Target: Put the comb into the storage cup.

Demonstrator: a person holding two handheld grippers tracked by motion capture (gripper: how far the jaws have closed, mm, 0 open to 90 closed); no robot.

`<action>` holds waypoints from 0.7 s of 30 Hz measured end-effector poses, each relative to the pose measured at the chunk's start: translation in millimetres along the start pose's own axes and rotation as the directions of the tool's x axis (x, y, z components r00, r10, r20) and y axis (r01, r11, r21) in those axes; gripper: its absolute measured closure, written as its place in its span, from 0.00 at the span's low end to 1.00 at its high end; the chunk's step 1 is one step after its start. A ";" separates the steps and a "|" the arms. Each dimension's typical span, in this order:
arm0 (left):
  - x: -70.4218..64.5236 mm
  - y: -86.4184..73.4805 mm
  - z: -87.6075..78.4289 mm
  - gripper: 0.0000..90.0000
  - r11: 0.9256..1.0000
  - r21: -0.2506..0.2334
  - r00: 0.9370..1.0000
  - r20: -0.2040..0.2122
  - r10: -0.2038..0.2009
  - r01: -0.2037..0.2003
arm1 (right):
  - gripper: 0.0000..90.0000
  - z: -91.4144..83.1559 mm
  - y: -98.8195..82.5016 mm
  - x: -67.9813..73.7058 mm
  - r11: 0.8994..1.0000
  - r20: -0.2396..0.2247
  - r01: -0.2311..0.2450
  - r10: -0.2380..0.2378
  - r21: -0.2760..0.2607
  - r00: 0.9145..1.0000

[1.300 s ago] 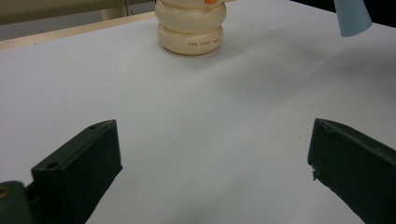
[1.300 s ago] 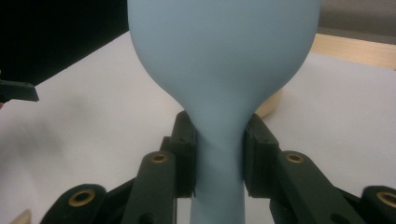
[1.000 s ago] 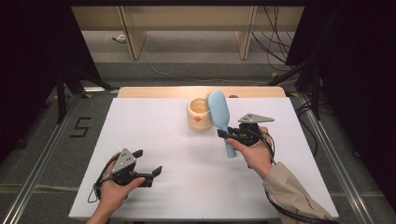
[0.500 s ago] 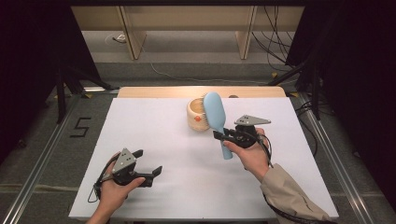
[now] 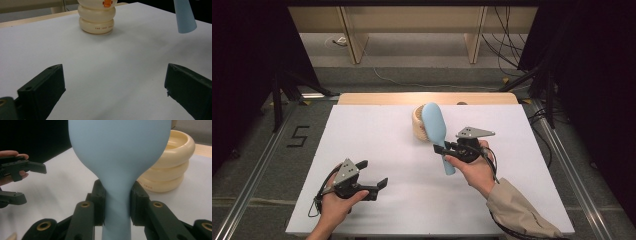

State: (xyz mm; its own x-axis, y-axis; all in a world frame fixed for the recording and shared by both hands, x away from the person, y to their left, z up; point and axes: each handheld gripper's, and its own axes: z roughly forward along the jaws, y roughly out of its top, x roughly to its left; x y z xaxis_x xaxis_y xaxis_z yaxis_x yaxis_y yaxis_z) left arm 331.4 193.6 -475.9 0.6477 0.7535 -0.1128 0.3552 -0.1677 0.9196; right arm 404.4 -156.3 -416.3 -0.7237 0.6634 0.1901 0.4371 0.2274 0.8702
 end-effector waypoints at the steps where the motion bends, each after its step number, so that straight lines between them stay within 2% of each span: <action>1: -0.3 0.2 0.2 0.03 1.000 -0.001 1.000 0.003 0.000 0.000 | 0.78 0.4 0.1 1.2 1.000 -0.003 0.000 0.000 0.000 1.000; 7: -1.4 2.3 0.8 0.02 1.000 -0.011 1.000 0.007 -0.009 0.010 | 0.78 2.0 -0.2 7.5 1.000 -0.018 0.003 -0.003 -0.001 1.000; 10: -7.5 6.3 1.5 0.00 1.000 -0.012 1.000 0.010 0.004 -0.004 | 0.78 2.9 -0.5 9.0 1.000 -0.024 0.002 -0.002 -0.005 1.000; 15: -14.9 10.2 5.1 0.00 1.000 -0.011 1.000 0.001 0.000 0.000 | 0.78 4.2 -0.8 13.0 1.000 -0.031 0.003 -0.003 -0.006 1.000; 21: -26.2 14.0 13.6 0.00 1.000 -0.003 0.999 0.032 0.016 -0.016 | 0.78 6.9 -1.8 16.9 1.000 -0.044 0.000 0.000 0.003 0.999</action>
State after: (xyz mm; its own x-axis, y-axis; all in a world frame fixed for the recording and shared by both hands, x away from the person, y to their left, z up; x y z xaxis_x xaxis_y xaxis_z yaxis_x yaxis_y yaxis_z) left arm 328.5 162.8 -465.1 0.6745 0.7301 -0.1096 0.3427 -0.1781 0.9224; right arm 395.1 -140.6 -417.9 -0.7464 0.6315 0.2102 0.4385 0.2291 0.8691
